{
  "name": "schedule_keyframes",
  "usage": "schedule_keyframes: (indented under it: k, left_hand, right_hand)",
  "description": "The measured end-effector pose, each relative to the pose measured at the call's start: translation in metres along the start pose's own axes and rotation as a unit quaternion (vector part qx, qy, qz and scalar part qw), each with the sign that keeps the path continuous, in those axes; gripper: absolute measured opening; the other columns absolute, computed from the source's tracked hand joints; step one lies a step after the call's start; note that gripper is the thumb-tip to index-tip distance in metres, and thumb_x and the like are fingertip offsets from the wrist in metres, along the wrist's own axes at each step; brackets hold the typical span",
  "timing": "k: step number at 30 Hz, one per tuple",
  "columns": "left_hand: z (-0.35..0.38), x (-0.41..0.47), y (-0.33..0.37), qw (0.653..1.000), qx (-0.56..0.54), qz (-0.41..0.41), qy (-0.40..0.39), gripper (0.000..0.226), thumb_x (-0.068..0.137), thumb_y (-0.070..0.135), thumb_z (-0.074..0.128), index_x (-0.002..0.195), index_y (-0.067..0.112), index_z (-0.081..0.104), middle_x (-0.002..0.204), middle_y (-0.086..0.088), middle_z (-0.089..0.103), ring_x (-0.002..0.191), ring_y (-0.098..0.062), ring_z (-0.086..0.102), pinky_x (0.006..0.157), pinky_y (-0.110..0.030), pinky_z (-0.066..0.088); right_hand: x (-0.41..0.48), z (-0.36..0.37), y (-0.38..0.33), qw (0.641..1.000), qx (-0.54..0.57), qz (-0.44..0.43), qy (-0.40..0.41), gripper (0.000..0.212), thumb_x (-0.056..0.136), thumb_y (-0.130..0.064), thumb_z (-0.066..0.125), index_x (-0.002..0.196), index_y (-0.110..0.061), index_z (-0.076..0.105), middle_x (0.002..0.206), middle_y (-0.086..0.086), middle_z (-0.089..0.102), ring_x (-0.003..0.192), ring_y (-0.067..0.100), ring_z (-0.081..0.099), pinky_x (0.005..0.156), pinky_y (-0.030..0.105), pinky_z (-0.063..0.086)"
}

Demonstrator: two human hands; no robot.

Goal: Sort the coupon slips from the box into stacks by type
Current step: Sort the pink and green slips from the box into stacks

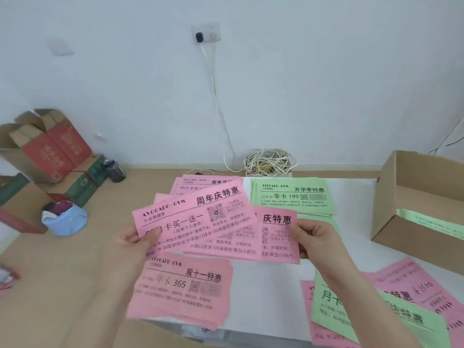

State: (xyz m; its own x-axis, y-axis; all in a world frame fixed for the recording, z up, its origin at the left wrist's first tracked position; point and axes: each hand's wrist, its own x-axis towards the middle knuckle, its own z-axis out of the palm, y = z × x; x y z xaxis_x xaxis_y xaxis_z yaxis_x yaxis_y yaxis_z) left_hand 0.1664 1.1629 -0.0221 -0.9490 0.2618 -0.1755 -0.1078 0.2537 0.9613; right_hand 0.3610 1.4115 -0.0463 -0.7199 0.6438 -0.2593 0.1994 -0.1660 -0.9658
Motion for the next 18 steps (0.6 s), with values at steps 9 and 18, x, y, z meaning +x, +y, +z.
schedule_keyframes:
  k: [9,18]
  left_hand:
    - [-0.033,0.098,-0.01,0.996,-0.033,-0.044,-0.069,0.022,0.084,-0.001,0.066,0.097,0.015,0.069,0.094,-0.001,0.074,0.083,-0.02,0.072,0.071,-0.037,0.056]
    - [-0.035,0.134,-0.029,0.986,0.032,-0.084,-0.138,0.024,0.08,-0.001,0.071,0.097,0.014,0.064,0.085,-0.003,0.075,0.077,-0.02,0.072,0.067,-0.036,0.055]
  right_hand:
    - [0.057,0.103,-0.02,1.0,0.031,0.006,-0.001,0.017,0.095,-0.007,0.056,0.096,-0.005,0.073,0.084,0.016,0.075,0.067,0.022,0.07,0.053,0.024,0.053]
    - [0.07,0.13,-0.001,0.985,0.077,0.154,-0.014,0.04,0.1,-0.041,0.04,0.11,-0.014,0.069,0.098,0.018,0.073,0.078,0.027,0.065,0.067,0.033,0.046]
